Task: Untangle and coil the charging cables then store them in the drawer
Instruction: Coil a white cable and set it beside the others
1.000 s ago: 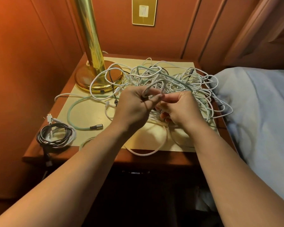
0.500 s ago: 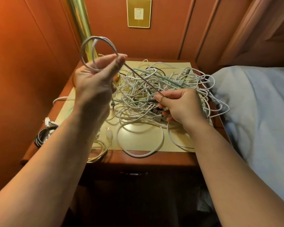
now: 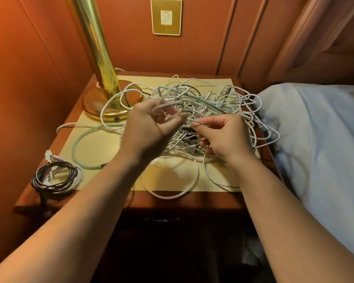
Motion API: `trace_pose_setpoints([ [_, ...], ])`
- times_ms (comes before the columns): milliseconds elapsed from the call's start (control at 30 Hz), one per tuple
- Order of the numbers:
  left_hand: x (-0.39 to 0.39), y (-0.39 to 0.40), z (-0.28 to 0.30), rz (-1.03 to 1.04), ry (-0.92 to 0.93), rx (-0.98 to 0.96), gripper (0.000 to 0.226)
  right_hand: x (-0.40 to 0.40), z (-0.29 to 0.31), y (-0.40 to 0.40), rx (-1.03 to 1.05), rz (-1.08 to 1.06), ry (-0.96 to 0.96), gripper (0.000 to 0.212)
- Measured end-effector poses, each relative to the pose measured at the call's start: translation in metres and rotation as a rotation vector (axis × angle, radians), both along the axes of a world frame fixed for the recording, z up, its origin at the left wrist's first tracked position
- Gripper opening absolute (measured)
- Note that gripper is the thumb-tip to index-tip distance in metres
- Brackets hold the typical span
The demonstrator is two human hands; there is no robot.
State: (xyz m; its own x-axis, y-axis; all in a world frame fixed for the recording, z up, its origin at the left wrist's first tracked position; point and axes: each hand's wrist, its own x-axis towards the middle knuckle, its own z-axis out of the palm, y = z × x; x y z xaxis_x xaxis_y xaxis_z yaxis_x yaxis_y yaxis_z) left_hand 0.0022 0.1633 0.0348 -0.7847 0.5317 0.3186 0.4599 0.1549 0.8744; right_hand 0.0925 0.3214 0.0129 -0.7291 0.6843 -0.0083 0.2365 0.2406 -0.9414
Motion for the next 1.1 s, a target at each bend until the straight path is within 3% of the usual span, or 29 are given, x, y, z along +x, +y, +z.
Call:
trace_pose_setpoints([
  [100, 0.011, 0.011, -0.017, 0.017, 0.141, -0.133, 0.027, 0.000, 0.001, 0.000, 0.003, 0.035, -0.008, 0.009],
  [167, 0.015, 0.017, -0.026, 0.004, 0.120, -0.150, 0.035, 0.000, 0.000, 0.002, 0.030, 0.036, -0.015, 0.009],
  [333, 0.012, 0.020, -0.032, 0.066, 0.231, -0.194, 0.011, 0.001, -0.002, 0.007, 0.079, 0.056, -0.037, 0.009],
  [533, 0.006, 0.012, -0.008, 0.038, 0.321, 0.010, 0.006, 0.007, -0.003, 0.015, 0.027, -0.025, -0.038, 0.015],
  [700, -0.012, -0.009, 0.027, 0.128, 0.108, 0.315, 0.009, 0.008, -0.008, 0.017, 0.110, -0.069, -0.112, 0.016],
  [867, -0.020, -0.027, 0.034, -0.017, -0.275, 0.309, 0.007, 0.006, 0.005, 0.003, 0.190, 0.023, -0.072, 0.006],
  [933, -0.016, -0.027, 0.033, -0.064, -0.327, 0.291, 0.009, 0.006, 0.016, -0.010, 0.122, 0.163, 0.007, 0.009],
  [1033, -0.014, -0.025, 0.032, -0.122, -0.363, 0.277, 0.013, 0.008, 0.027, -0.027, -0.151, 0.369, 0.100, 0.024],
  [1100, -0.014, -0.025, 0.029, -0.136, -0.400, 0.283, 0.014, 0.005, 0.026, -0.035, -0.171, 0.422, 0.104, 0.024],
])
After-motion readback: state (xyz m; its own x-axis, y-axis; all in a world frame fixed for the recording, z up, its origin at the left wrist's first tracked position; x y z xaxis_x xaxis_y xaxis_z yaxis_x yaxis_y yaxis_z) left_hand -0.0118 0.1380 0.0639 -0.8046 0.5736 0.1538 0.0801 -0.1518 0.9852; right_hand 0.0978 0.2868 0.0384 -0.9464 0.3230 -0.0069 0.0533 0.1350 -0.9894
